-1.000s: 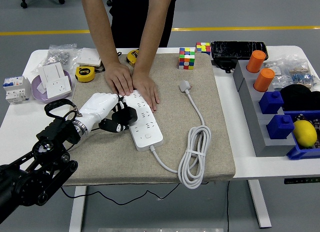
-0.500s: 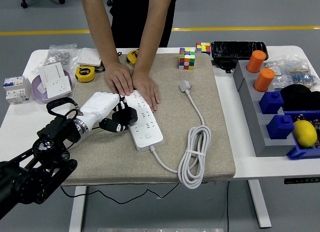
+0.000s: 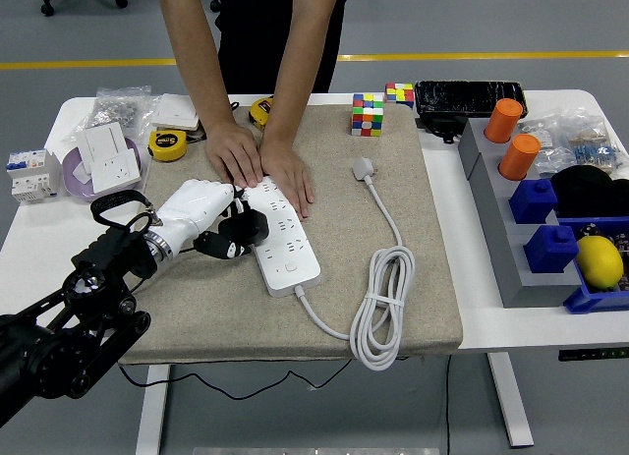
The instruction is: Pick up the plug,place it near the board,insert it into the board,press the button
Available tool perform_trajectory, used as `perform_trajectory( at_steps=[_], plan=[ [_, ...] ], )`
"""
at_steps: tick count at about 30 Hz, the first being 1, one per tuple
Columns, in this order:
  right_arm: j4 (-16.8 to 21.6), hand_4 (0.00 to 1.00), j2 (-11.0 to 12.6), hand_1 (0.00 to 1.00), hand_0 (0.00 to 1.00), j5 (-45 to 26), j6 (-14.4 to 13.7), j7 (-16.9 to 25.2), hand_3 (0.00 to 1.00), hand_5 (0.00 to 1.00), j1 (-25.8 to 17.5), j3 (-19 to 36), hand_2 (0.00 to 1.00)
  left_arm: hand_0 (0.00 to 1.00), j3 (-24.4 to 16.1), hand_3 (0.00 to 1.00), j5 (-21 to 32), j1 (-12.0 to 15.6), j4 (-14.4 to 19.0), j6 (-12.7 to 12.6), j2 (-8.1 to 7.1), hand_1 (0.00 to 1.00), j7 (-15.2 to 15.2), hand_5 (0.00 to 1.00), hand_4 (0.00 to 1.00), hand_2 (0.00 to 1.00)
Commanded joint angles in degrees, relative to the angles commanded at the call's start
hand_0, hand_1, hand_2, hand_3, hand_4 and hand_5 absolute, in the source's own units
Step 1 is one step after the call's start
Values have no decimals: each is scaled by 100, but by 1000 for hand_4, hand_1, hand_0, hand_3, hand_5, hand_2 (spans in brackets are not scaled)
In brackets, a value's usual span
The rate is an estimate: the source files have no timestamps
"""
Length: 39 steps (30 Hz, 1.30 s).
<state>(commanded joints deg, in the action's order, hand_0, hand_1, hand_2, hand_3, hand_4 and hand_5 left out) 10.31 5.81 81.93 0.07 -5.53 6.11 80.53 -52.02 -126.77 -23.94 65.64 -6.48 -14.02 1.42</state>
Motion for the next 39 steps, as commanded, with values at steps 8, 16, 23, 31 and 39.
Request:
perform_trajectory(
  at_steps=[8,16,23,31,39],
  plan=[
    [0,998,-2,725,873,-13,0,8,711,670,0,-15,717,499,7,518,-16,5,-10,16,-16,478,5,2,588,419],
    [0,998,0,725,873,2,-1,4,711,669,-2,8,717,502,32,518,-31,12,-10,42,-3,480,14,2,587,419],
    [0,998,-1,725,873,2,-1,7,710,669,-3,10,716,641,2,545,93,-2,18,242,-13,628,0,118,923,525],
    [0,998,1,725,873,23,6,14,710,668,0,38,717,789,-38,689,183,-13,27,368,-16,787,-22,261,998,705],
    [0,998,4,725,873,31,8,21,709,667,6,63,717,837,-63,779,198,-26,48,363,-9,856,-29,332,998,779]
  ],
)
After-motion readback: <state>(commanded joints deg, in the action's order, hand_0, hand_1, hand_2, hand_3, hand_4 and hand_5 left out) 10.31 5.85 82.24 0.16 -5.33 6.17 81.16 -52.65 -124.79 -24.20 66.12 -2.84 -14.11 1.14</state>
